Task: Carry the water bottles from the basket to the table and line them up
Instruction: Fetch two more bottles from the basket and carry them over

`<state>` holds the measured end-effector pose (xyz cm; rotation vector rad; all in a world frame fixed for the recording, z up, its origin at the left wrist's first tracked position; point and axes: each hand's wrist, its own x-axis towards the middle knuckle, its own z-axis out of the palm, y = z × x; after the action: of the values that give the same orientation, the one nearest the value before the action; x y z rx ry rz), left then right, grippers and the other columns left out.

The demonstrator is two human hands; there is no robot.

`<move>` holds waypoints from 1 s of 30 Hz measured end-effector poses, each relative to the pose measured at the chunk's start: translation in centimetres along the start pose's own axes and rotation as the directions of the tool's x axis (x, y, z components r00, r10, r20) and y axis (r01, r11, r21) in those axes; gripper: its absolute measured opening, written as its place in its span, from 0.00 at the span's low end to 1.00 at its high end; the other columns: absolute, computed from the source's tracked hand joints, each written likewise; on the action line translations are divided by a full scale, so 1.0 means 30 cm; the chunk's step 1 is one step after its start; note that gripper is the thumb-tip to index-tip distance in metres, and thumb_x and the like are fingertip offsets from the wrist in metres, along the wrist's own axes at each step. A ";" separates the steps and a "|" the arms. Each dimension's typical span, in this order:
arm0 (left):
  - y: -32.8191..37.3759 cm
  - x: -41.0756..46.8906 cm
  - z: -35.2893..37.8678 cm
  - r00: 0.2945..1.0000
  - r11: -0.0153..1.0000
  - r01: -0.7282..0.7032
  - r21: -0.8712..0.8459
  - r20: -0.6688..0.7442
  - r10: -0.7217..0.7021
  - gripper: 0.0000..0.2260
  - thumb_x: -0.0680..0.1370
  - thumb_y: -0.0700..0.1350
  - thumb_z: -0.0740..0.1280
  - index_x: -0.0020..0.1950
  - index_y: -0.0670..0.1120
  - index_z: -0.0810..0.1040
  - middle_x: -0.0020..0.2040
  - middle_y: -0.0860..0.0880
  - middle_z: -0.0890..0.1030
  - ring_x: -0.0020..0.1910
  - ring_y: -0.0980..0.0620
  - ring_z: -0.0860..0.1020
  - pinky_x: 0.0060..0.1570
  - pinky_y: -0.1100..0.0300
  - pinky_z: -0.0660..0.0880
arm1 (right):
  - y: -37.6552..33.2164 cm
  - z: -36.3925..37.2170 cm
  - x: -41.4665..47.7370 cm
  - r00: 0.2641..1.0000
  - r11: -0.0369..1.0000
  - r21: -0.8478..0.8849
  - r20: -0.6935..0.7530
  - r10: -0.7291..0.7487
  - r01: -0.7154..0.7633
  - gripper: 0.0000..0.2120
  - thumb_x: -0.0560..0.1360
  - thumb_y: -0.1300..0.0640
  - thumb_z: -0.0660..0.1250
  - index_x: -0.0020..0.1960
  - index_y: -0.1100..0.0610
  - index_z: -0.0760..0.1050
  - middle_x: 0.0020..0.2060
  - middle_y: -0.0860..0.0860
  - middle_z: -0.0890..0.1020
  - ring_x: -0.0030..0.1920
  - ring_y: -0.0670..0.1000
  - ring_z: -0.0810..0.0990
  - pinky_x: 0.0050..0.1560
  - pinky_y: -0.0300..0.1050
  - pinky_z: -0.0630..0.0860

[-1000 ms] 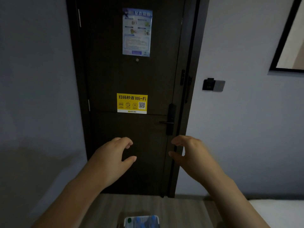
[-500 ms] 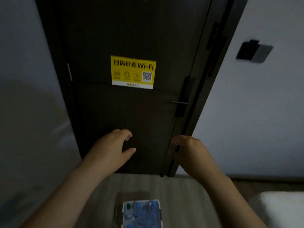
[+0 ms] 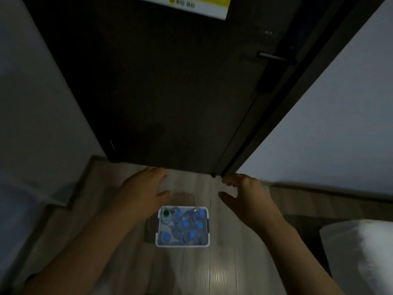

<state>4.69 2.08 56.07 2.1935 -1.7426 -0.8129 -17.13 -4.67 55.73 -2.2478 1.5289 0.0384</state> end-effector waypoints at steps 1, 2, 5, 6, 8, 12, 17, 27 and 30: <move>-0.022 0.027 0.052 1.000 1.000 0.010 0.000 0.011 -0.010 0.18 0.78 0.49 0.65 0.67 0.48 0.69 0.65 0.51 0.73 0.61 0.53 0.73 0.58 0.62 0.68 | 0.030 0.047 0.023 1.000 1.000 -0.002 0.011 0.000 0.000 0.17 0.77 0.49 0.64 0.65 0.48 0.70 0.61 0.46 0.76 0.58 0.44 0.75 0.57 0.36 0.71; -0.043 0.053 0.105 1.000 1.000 0.015 -0.003 0.022 -0.015 0.18 0.78 0.49 0.65 0.66 0.48 0.70 0.65 0.51 0.73 0.61 0.53 0.73 0.57 0.62 0.69 | 0.059 0.095 0.045 1.000 1.000 -0.003 0.019 0.003 -0.003 0.17 0.77 0.49 0.64 0.65 0.48 0.70 0.61 0.46 0.76 0.58 0.44 0.75 0.56 0.35 0.71; -0.111 0.128 0.267 0.999 1.000 0.021 -0.018 0.051 -0.020 0.15 0.77 0.49 0.66 0.63 0.47 0.72 0.61 0.50 0.75 0.57 0.53 0.75 0.54 0.63 0.70 | 0.148 0.244 0.112 0.998 1.000 -0.007 0.053 0.022 -0.021 0.17 0.76 0.49 0.65 0.64 0.48 0.70 0.60 0.45 0.77 0.58 0.43 0.76 0.55 0.34 0.70; -0.136 0.151 0.323 0.998 0.999 0.030 -0.020 0.062 -0.029 0.14 0.77 0.49 0.65 0.62 0.46 0.72 0.60 0.50 0.76 0.56 0.53 0.75 0.52 0.64 0.70 | 0.177 0.297 0.135 0.998 1.000 -0.010 0.064 0.024 -0.024 0.17 0.76 0.49 0.65 0.64 0.48 0.71 0.60 0.45 0.77 0.58 0.43 0.76 0.55 0.34 0.70; -0.193 0.197 0.440 0.995 0.998 0.057 -0.024 0.077 -0.055 0.14 0.77 0.49 0.65 0.61 0.45 0.72 0.58 0.50 0.76 0.54 0.52 0.76 0.51 0.63 0.71 | 0.234 0.402 0.176 0.996 1.000 -0.004 0.082 0.029 -0.028 0.17 0.76 0.49 0.65 0.64 0.48 0.71 0.59 0.45 0.77 0.57 0.43 0.76 0.53 0.33 0.69; -0.316 0.287 0.677 0.992 0.996 0.081 -0.043 0.105 -0.076 0.11 0.76 0.50 0.67 0.57 0.48 0.74 0.54 0.52 0.78 0.49 0.55 0.76 0.49 0.62 0.75 | 0.339 0.623 0.248 0.994 0.999 0.033 0.103 0.030 -0.033 0.14 0.76 0.50 0.65 0.61 0.49 0.73 0.55 0.46 0.79 0.53 0.44 0.77 0.49 0.32 0.71; -0.467 0.410 0.950 0.992 0.996 0.077 -0.051 0.108 -0.071 0.12 0.76 0.50 0.67 0.58 0.50 0.74 0.56 0.52 0.78 0.52 0.55 0.77 0.52 0.59 0.76 | 0.457 0.902 0.354 0.997 0.998 0.065 0.082 0.009 -0.014 0.11 0.76 0.52 0.66 0.57 0.52 0.76 0.51 0.48 0.81 0.49 0.44 0.79 0.47 0.34 0.73; -0.805 0.658 1.438 0.998 0.988 -0.019 -0.156 -0.063 0.009 0.14 0.73 0.43 0.71 0.58 0.44 0.75 0.53 0.48 0.79 0.49 0.51 0.78 0.50 0.57 0.77 | 0.713 1.468 0.586 1.000 0.982 0.190 -0.004 0.020 -0.019 0.13 0.75 0.53 0.68 0.59 0.53 0.76 0.54 0.47 0.81 0.52 0.44 0.78 0.46 0.29 0.70; -0.889 0.719 1.547 0.991 0.984 -0.079 -0.162 -0.120 0.059 0.17 0.72 0.42 0.72 0.60 0.41 0.75 0.55 0.44 0.79 0.51 0.48 0.78 0.52 0.54 0.77 | 0.764 1.582 0.643 0.998 0.977 0.211 -0.059 0.019 -0.006 0.13 0.74 0.55 0.69 0.58 0.53 0.76 0.53 0.48 0.81 0.51 0.46 0.78 0.47 0.33 0.71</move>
<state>4.36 -3.71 -1.36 2.0189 -1.6251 -0.7702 -20.13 -11.93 0.17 -2.0891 1.5014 -0.1814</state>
